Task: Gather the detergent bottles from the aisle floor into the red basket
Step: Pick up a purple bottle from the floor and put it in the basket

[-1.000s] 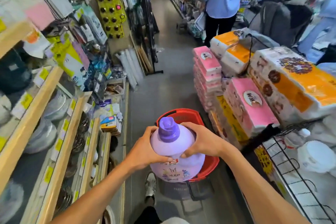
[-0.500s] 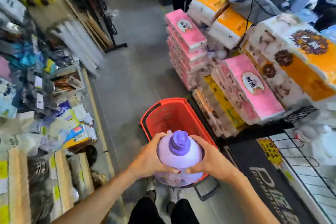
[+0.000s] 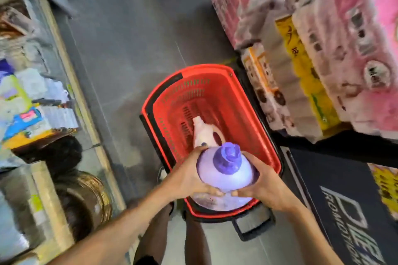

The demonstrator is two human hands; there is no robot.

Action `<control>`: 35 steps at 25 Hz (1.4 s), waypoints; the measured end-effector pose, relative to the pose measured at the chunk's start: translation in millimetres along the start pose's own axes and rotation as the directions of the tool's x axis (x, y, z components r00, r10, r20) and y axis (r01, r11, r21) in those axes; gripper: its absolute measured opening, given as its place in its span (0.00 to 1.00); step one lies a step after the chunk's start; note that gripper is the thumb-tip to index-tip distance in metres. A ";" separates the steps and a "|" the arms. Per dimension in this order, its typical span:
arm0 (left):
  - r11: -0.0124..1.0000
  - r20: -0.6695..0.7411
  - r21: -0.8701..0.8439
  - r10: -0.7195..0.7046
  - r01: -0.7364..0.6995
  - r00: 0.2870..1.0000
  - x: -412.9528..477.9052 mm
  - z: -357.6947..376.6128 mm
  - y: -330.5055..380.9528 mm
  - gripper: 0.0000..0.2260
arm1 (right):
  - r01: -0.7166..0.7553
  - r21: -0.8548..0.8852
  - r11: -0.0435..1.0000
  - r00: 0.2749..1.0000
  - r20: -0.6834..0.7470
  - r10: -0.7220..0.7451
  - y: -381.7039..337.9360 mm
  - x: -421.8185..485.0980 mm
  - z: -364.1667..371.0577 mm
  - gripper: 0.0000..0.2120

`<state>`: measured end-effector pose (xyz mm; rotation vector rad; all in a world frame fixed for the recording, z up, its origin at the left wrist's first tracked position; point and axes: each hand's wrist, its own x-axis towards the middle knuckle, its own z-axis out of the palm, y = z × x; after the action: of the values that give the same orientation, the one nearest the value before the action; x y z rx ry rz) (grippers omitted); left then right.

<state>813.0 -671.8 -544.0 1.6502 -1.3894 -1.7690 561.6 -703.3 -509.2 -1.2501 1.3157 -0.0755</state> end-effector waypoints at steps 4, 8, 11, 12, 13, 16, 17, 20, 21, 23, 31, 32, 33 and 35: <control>0.998 0.067 0.053 0.013 -0.016 0.998 109.3 0.1 -61.9 0.44 | -0.021 0.039 0.999 0.998 -0.065 0.023 68.2 96.1 2.1 0.48; 0.993 0.056 0.118 -0.017 0.010 0.998 184.4 -10.0 -116.1 0.44 | -0.015 0.076 0.997 0.997 -0.079 0.021 103.9 187.8 12.8 0.43; 0.991 0.017 0.127 -0.049 0.047 0.999 230.8 -27.8 -149.1 0.49 | 0.026 0.111 0.994 0.994 -0.107 -0.014 121.6 246.6 23.9 0.42; 0.989 0.036 0.144 -0.047 0.041 0.998 244.8 -36.6 -155.9 0.50 | 0.035 0.137 0.990 0.992 -0.125 -0.018 126.1 262.5 28.4 0.42; 0.984 0.055 0.174 -0.041 0.030 0.998 257.7 -46.3 -159.0 0.49 | 0.044 0.172 0.984 0.989 -0.149 -0.018 128.9 275.3 32.8 0.43; 0.965 0.124 0.263 -0.015 -0.019 0.992 292.0 -74.0 -156.6 0.49 | 0.053 0.254 0.966 0.975 -0.220 0.005 135.4 309.6 48.6 0.44; 0.959 0.153 0.284 -0.026 -0.019 0.988 301.7 -81.6 -159.3 0.48 | 0.052 0.275 0.960 0.973 -0.230 0.013 135.1 318.4 54.1 0.45; 0.956 0.216 0.293 -0.054 -0.012 0.975 322.5 -99.3 -172.6 0.51 | 0.062 0.307 0.950 0.968 -0.252 0.019 133.0 339.0 65.1 0.48; 0.952 0.201 0.305 -0.057 -0.007 0.978 326.8 -101.3 -176.4 0.52 | 0.049 0.321 0.946 0.965 -0.259 0.039 133.9 344.9 68.1 0.48; 0.928 0.080 0.372 -0.046 0.013 0.996 331.5 -100.6 -178.2 0.48 | 0.024 0.351 0.936 0.950 -0.301 0.088 136.3 355.0 73.5 0.42; 0.309 0.076 0.946 0.077 -0.097 0.994 282.3 -86.9 -133.3 0.29 | -0.179 -0.209 0.961 0.891 -0.449 0.068 111.1 333.3 78.6 0.29; 0.275 0.085 0.955 0.091 -0.107 0.992 270.1 -84.3 -125.2 0.27 | -0.209 -0.276 0.938 0.901 -0.427 0.075 103.4 323.7 76.2 0.30; 0.254 0.089 0.961 0.093 -0.110 0.992 257.2 -82.6 -114.2 0.26 | -0.237 -0.351 0.906 0.909 -0.409 0.079 94.7 312.9 73.2 0.30; 0.199 0.103 0.973 0.073 -0.116 0.992 230.9 -80.9 -81.5 0.25 | -0.260 -0.499 0.827 0.922 -0.383 0.058 68.3 281.2 63.1 0.29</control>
<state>854.3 -849.9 -726.0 1.8856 -2.9384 -0.6295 665.8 -821.2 -760.2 -1.6481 1.8386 0.2238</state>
